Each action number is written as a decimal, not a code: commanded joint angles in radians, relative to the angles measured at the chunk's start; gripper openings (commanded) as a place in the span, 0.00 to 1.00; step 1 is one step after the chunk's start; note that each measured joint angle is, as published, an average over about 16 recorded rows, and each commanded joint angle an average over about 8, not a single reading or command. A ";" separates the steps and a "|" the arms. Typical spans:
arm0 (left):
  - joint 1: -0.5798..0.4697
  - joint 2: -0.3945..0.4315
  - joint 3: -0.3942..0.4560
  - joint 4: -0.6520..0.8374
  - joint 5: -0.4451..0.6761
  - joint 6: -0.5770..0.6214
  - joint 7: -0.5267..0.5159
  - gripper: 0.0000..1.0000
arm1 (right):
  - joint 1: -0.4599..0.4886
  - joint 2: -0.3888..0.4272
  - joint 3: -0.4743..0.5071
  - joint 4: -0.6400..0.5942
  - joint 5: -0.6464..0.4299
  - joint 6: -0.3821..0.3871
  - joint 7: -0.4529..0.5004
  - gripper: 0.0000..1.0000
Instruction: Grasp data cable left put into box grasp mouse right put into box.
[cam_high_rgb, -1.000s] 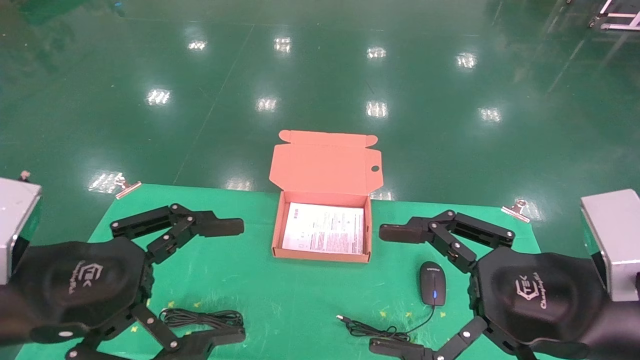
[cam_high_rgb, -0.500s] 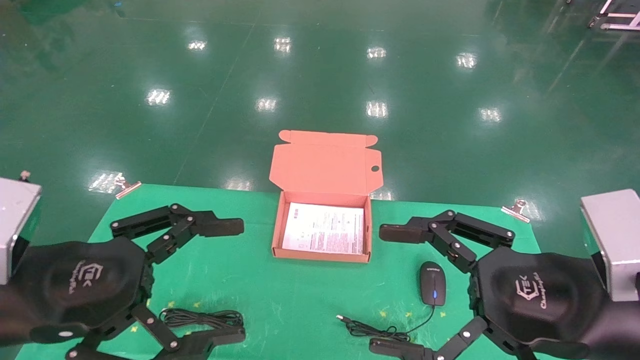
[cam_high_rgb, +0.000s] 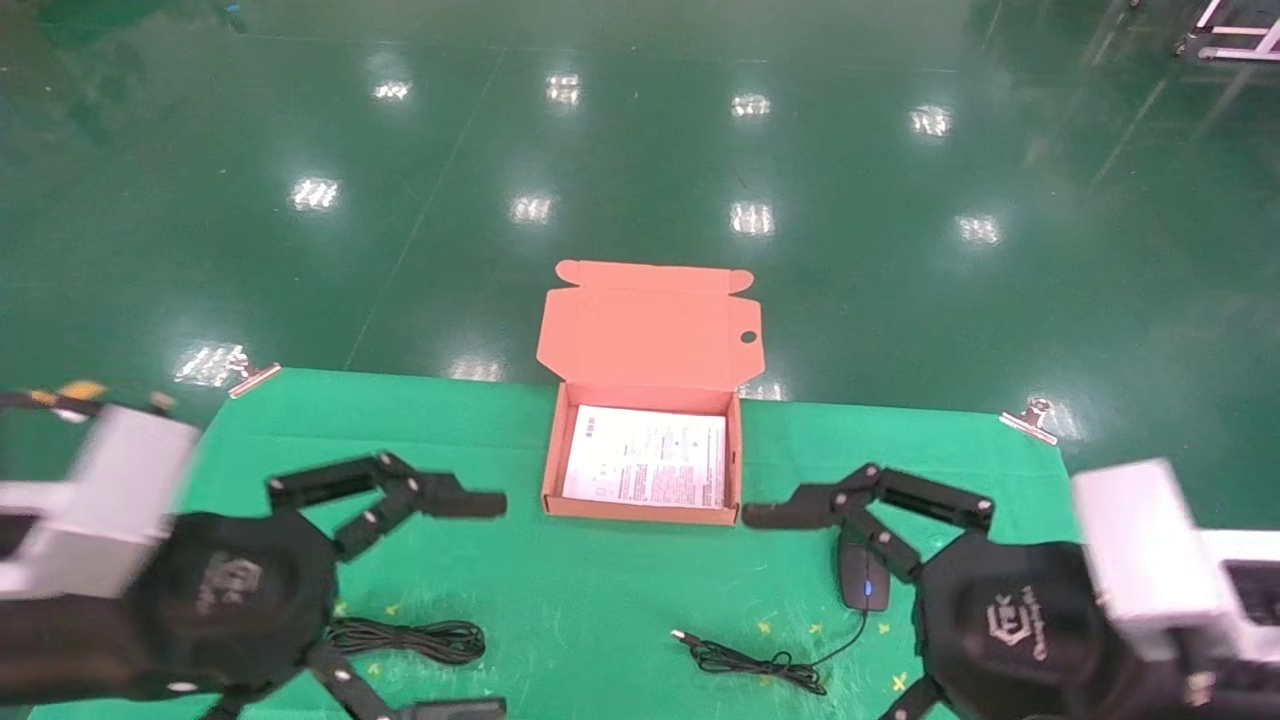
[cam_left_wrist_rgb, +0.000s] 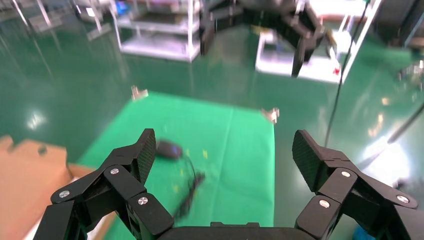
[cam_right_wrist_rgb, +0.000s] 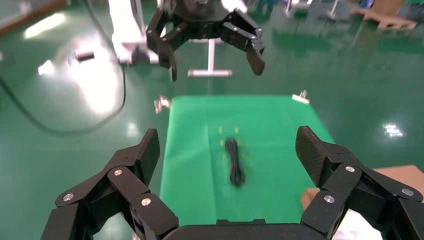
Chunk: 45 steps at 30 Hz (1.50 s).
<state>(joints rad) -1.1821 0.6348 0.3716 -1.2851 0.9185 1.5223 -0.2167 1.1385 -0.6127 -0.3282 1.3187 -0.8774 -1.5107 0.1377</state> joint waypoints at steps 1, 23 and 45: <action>-0.028 0.006 0.023 0.001 0.046 0.009 -0.011 1.00 | 0.017 -0.001 -0.010 0.006 -0.032 -0.005 -0.010 1.00; -0.261 0.148 0.336 -0.047 0.717 -0.009 0.016 1.00 | 0.269 -0.158 -0.346 0.034 -0.715 -0.002 -0.262 1.00; -0.211 0.326 0.473 0.197 1.097 -0.201 -0.017 1.00 | 0.161 -0.289 -0.475 -0.070 -1.047 0.193 -0.205 1.00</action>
<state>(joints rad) -1.3976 0.9608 0.8412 -1.0829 2.0091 1.3196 -0.2256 1.3052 -0.9051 -0.7994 1.2327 -1.9140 -1.3206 -0.0731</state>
